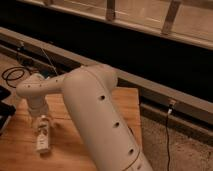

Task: Place the bottle in the ceramic bowl

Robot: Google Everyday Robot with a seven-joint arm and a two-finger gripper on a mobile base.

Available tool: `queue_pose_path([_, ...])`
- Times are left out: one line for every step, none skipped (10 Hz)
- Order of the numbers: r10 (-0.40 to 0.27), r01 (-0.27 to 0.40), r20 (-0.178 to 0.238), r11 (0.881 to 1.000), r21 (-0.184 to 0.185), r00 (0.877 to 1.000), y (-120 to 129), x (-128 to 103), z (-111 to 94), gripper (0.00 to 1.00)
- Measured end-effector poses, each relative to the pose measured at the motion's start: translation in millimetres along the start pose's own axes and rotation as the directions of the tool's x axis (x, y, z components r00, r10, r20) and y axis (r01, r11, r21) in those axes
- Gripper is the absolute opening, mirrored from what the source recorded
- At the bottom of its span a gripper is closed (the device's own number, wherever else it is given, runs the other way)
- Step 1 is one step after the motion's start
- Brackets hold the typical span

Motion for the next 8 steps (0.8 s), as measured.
queue_pose_path([0.009, -0.009, -0.002, 1.000, -0.002, 1.000, -3, 4, 0, 0.65])
queue_pose_path([0.017, -0.017, -0.008, 1.000, -0.002, 1.000, -6, 8, 1, 0.65])
queue_pose_path([0.021, -0.021, -0.020, 1.000, -0.005, 1.000, -6, 11, 6, 0.65])
queue_pose_path([0.025, -0.025, -0.040, 1.000, -0.009, 0.999, -6, 15, 14, 0.65])
queue_pose_path([0.021, -0.022, -0.057, 1.000, -0.016, 0.998, -5, 17, 22, 0.65])
queue_pose_path([0.020, -0.022, -0.068, 0.999, -0.023, 0.997, -4, 18, 27, 0.65])
queue_pose_path([0.021, -0.023, -0.079, 0.999, -0.030, 0.997, -4, 19, 32, 0.63])
queue_pose_path([0.021, -0.023, -0.079, 0.999, -0.029, 0.997, -5, 20, 32, 0.55])
